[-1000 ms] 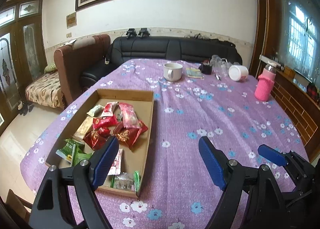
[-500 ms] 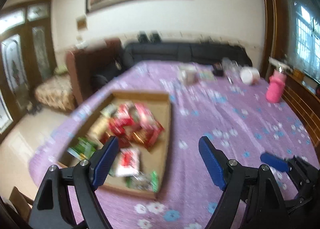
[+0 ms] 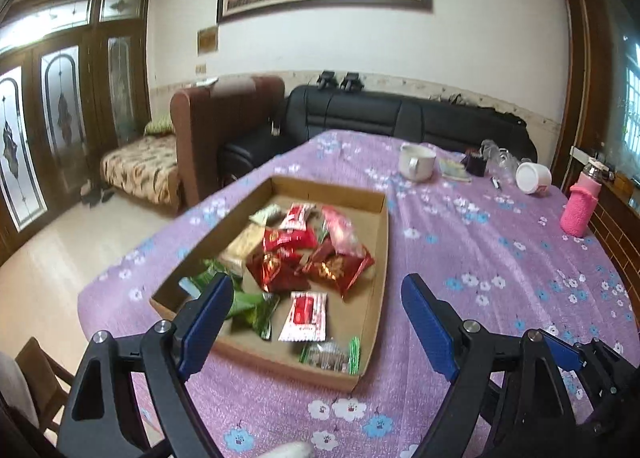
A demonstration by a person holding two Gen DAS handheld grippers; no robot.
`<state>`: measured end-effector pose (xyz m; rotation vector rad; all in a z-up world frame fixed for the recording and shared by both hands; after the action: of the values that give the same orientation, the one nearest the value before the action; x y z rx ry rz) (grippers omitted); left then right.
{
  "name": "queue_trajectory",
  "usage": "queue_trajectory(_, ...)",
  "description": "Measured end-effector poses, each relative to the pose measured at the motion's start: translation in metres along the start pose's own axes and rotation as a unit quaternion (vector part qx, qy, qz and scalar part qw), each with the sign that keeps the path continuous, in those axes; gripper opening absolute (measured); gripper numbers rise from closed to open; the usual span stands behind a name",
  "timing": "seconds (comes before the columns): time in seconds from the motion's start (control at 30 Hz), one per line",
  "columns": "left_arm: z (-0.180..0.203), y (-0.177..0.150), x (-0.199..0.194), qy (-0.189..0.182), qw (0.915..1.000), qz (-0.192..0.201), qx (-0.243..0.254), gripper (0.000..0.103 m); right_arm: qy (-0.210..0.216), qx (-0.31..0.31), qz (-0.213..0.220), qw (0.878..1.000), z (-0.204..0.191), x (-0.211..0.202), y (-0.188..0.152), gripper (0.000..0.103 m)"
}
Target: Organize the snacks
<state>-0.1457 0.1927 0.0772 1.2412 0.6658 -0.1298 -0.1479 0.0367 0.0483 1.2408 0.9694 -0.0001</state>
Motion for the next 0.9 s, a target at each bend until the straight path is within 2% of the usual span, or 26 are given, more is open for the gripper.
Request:
queue_trajectory(0.4,-0.012,-0.015,0.022,-0.015,0.9972,-0.059,-0.043,0.086,0.011,-0.021,-0.013,1.0,-0.02,0.007,-0.003,0.078)
queue_trajectory(0.9,-0.021,-0.021,0.033,-0.006,0.995,-0.084,-0.055,0.086,0.019,-0.04,-0.026,0.999,-0.037,0.015,-0.003,0.078)
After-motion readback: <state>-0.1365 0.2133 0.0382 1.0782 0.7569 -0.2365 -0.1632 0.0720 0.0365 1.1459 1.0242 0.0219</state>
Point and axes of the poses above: each gripper's, at about its wrist camera, not at the fingertips, and x roughly the way its jaws point, z to its right, y to its top, the point moved 4 cm from there along x, roughly the way its jaws point, and after that the axes turned 9 degrees about -x, right-handed, at the moved point
